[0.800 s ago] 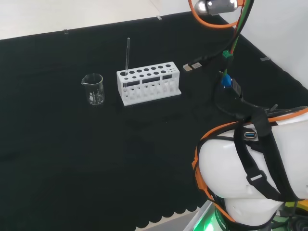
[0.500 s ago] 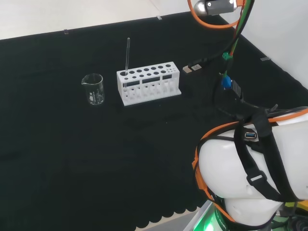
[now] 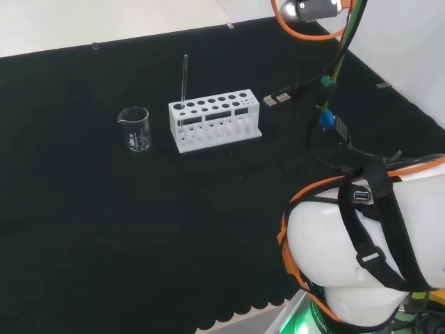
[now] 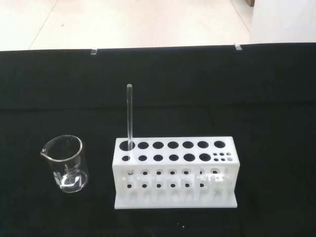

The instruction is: Take the glass rod from the white test tube rack.

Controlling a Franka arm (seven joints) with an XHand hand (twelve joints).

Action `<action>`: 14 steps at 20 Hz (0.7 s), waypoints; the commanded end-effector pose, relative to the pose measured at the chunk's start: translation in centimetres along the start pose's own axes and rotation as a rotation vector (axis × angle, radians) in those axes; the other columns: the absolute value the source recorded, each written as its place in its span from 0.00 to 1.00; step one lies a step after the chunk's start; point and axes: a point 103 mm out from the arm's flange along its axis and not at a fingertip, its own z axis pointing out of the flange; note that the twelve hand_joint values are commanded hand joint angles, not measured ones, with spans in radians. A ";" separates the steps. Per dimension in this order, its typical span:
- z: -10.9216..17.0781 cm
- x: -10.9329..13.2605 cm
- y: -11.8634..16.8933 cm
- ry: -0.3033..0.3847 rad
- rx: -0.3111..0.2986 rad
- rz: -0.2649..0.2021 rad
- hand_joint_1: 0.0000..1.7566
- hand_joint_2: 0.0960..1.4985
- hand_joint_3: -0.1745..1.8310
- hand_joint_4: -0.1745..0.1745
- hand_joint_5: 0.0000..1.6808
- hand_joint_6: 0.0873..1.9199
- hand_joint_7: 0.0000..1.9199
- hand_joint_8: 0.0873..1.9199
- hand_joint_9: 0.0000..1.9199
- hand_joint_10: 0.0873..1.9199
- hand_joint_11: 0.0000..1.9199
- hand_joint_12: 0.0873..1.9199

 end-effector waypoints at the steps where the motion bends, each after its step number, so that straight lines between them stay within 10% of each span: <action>1: 0.4 0.1 0.2 -0.013 0.002 -0.019 0.10 0.69 0.19 0.25 0.00 0.00 0.00 0.00 0.00 0.00 0.00 0.00; 14: -0.4 1.7 7.8 -0.030 0.006 -0.093 0.06 0.79 0.13 0.23 0.00 0.00 0.01 0.00 0.00 0.18 0.00 0.32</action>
